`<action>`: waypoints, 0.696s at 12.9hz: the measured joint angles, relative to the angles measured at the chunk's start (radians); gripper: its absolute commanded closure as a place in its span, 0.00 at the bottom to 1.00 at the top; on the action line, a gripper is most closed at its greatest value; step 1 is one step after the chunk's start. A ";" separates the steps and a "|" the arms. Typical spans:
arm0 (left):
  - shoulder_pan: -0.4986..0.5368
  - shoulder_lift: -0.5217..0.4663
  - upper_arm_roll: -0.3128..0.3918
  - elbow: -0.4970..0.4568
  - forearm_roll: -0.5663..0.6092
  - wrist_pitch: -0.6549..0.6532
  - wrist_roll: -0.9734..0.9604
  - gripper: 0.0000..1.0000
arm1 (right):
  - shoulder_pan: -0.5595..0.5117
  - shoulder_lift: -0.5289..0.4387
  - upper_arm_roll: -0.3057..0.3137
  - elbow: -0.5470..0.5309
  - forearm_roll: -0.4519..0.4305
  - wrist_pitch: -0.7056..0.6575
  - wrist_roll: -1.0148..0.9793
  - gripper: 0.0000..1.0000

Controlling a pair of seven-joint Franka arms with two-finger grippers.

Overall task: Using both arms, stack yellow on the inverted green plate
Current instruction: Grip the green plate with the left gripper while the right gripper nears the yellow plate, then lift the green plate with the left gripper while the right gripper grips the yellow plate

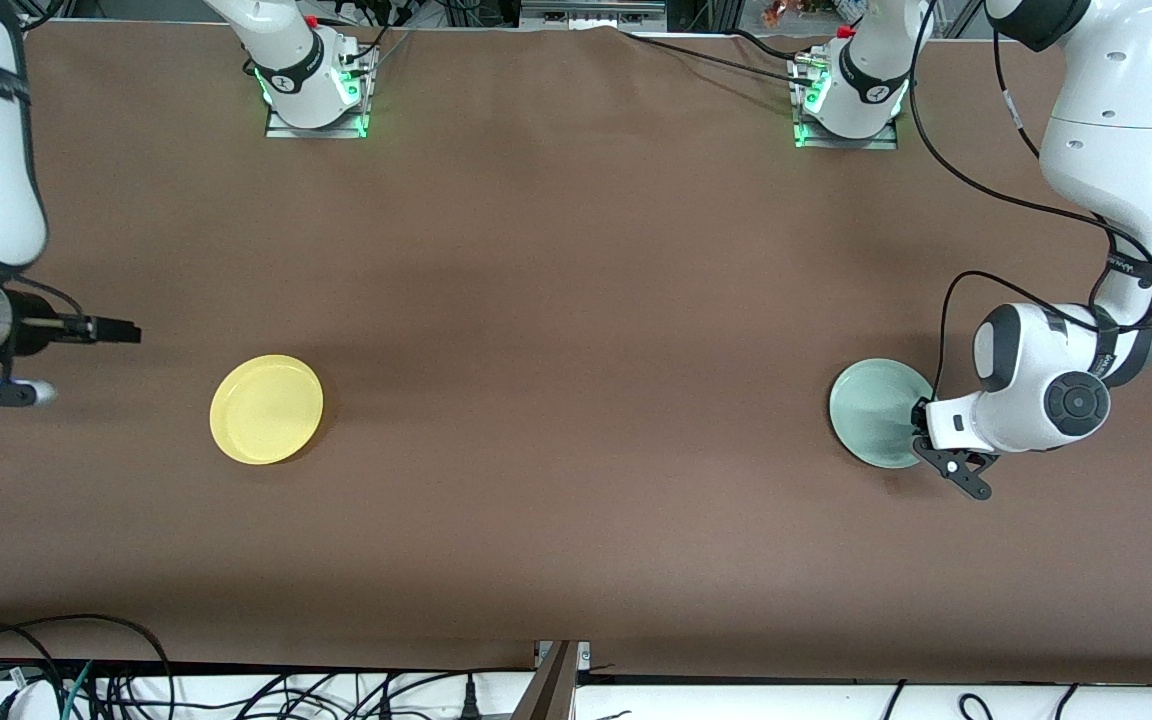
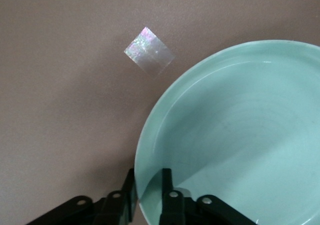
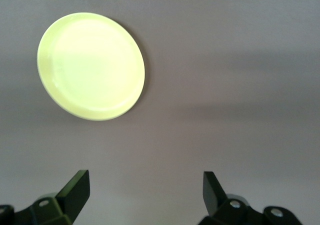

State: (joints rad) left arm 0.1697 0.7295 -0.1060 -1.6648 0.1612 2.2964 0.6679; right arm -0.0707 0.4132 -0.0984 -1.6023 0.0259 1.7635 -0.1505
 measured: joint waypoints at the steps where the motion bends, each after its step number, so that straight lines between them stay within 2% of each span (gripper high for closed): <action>1: 0.002 -0.002 -0.002 0.002 0.000 0.000 0.001 1.00 | 0.001 0.031 0.002 0.000 0.015 0.026 0.000 0.00; 3: 0.002 -0.008 -0.015 0.013 0.000 -0.020 0.007 1.00 | 0.003 0.079 0.003 0.000 0.055 0.069 0.000 0.00; 5: -0.013 -0.041 -0.066 0.041 0.000 -0.155 0.009 1.00 | 0.004 0.123 0.004 -0.001 0.087 0.141 0.000 0.00; 7: -0.088 -0.098 -0.083 0.089 0.008 -0.279 0.004 1.00 | 0.004 0.177 0.005 -0.001 0.114 0.251 0.000 0.00; 9: -0.177 -0.139 -0.085 0.154 0.092 -0.391 -0.048 1.00 | 0.004 0.231 0.005 -0.001 0.161 0.344 0.000 0.00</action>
State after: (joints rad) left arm -0.0074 0.5905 -0.1907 -1.5112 0.2529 1.9057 0.6202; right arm -0.0666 0.6442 -0.0933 -1.6031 0.1869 2.1070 -0.1504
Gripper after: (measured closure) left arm 0.969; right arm 0.000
